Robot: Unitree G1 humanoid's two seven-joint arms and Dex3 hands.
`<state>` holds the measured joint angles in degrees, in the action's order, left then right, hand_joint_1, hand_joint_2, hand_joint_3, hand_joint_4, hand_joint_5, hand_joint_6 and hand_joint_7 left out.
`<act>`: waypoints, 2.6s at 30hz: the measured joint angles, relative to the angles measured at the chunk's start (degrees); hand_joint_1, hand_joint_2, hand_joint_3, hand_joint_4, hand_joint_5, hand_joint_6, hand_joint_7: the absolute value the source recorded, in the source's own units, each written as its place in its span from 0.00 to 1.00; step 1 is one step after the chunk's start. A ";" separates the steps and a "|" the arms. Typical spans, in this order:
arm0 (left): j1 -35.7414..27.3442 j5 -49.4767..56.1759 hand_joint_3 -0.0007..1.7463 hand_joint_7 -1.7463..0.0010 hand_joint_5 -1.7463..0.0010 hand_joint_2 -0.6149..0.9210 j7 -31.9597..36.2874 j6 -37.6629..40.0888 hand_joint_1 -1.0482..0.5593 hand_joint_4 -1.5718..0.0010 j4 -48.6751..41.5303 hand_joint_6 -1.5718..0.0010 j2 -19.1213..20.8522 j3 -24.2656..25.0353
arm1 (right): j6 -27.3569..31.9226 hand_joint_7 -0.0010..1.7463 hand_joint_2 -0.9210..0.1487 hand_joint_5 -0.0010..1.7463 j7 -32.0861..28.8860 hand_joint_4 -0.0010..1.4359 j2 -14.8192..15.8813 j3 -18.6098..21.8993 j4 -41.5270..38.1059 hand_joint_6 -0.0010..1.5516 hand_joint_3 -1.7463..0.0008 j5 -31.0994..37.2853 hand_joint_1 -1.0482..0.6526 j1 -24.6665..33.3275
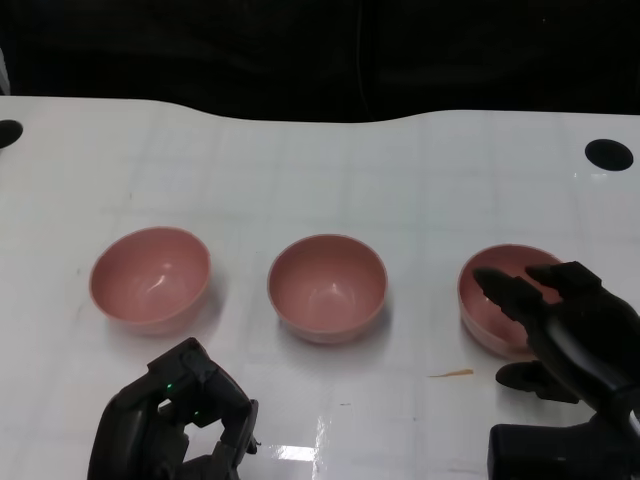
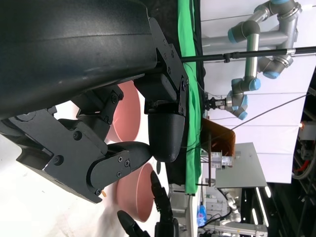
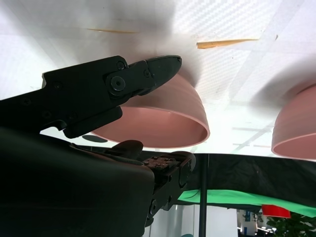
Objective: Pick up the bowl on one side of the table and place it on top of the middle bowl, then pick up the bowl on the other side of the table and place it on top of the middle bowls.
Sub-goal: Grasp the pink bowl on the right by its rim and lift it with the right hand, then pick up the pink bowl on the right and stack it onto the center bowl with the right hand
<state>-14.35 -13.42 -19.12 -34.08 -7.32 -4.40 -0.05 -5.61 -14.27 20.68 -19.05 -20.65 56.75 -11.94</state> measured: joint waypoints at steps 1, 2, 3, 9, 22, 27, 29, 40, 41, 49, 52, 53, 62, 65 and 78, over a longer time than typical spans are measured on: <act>-0.02 -0.09 0.58 0.17 0.03 0.78 0.00 0.02 0.56 0.45 0.18 0.48 -0.09 -0.14 | 1.37 0.01 0.00 0.22 0.18 0.09 -0.40 -1.32 -2.81 0.18 0.99 0.61 0.25 -1.40; -0.08 -0.18 0.58 0.17 0.04 0.78 -0.01 0.02 0.56 0.45 0.26 0.48 -0.14 -0.19 | 2.49 0.01 0.00 0.21 0.46 0.11 -0.80 -2.32 -4.96 0.18 0.99 1.09 0.25 -2.49; -0.18 -0.29 0.58 0.17 0.04 0.78 -0.01 0.03 0.56 0.45 0.26 0.48 -0.14 -0.18 | 3.23 0.01 0.00 0.20 0.42 0.12 -1.23 -3.26 -6.13 0.19 0.99 1.22 0.25 -3.47; -0.23 -0.41 0.57 0.17 0.04 0.79 0.00 0.09 0.56 0.45 0.60 0.48 -0.15 -0.33 | 4.84 0.01 0.00 0.19 -0.75 0.16 -2.32 -6.47 -10.88 0.21 0.99 0.61 0.27 -7.91; -0.23 -0.43 0.53 0.17 0.04 0.81 -0.01 0.07 0.56 0.45 0.59 0.49 -0.14 -0.52 | -6.13 0.99 0.12 1.00 -18.15 0.63 -2.40 -8.01 -19.06 0.44 0.71 -3.78 0.53 -10.17; -0.21 -0.44 0.54 0.17 0.04 0.81 0.00 0.07 0.56 0.45 0.59 0.49 -0.13 -0.48 | -8.03 1.00 0.30 1.00 -18.80 0.62 -2.32 -7.96 -18.60 0.43 0.49 -4.80 0.53 -10.23; -0.21 -0.44 0.54 0.17 0.04 0.80 0.00 0.07 0.56 0.45 0.59 0.49 -0.13 -0.45 | -8.15 1.00 0.31 1.00 -18.81 0.62 -2.32 -7.96 -18.59 0.43 0.48 -4.83 0.53 -10.23; -0.21 -0.63 0.52 0.17 0.04 0.81 -0.01 0.07 0.55 0.45 0.59 0.49 -0.12 -0.46 | -8.68 1.00 0.33 1.00 -18.81 0.62 -2.16 -7.52 -16.05 0.43 0.45 -5.69 0.53 -10.22; -0.20 -0.64 0.52 0.17 0.04 0.82 -0.01 0.03 0.56 0.45 0.57 0.49 -0.12 -0.45 | -8.91 1.00 0.49 1.00 -18.42 0.66 -1.93 -7.34 -14.54 0.45 0.34 -6.27 0.54 -9.87; 0.27 -0.10 0.57 0.15 0.03 0.79 0.03 -0.14 0.56 0.46 0.06 0.49 -0.30 -0.44 | -15.45 1.00 0.64 1.00 -15.82 0.68 -2.98 -5.16 4.17 0.47 0.23 -9.98 0.54 -13.30; 0.24 -0.10 0.58 0.15 0.03 0.78 0.04 -0.16 0.56 0.46 -0.16 0.49 -0.22 -0.16 | -15.34 1.00 0.64 1.00 -14.88 0.68 -3.10 -5.16 4.15 0.47 0.22 -9.97 0.54 -12.46; 0.26 -0.10 0.58 0.15 0.03 0.78 0.04 -0.17 0.56 0.46 -0.16 0.49 -0.22 -0.16 | -15.32 1.00 0.64 1.00 -14.77 0.68 -3.10 -5.14 4.14 0.47 0.22 -9.97 0.54 -12.23; 0.19 0.82 0.57 0.15 0.03 0.78 0.57 -0.31 0.55 0.46 -0.14 0.49 -0.37 -0.29 | -18.46 1.00 0.58 1.00 -9.84 0.68 -7.16 -7.25 1.42 0.48 0.21 -11.69 0.51 -17.03; 0.11 1.35 0.58 0.15 0.02 0.77 0.61 -0.36 0.55 0.46 -0.14 0.49 -0.75 -0.70 | -21.55 1.00 0.55 1.00 -8.56 0.66 -9.39 -8.37 -1.01 0.46 0.23 -12.06 0.50 -20.39; -0.25 2.11 0.61 0.14 0.01 0.75 1.30 -0.85 0.55 0.47 -0.12 0.50 -1.14 -1.57 | -25.76 0.98 0.45 1.00 -6.62 0.66 -9.91 -12.64 -14.44 0.49 0.36 -9.73 0.50 -25.15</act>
<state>-14.60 -11.31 -17.82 -34.93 -7.44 -5.54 -1.62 -31.37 -20.89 10.77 -31.69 -35.09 47.02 -37.09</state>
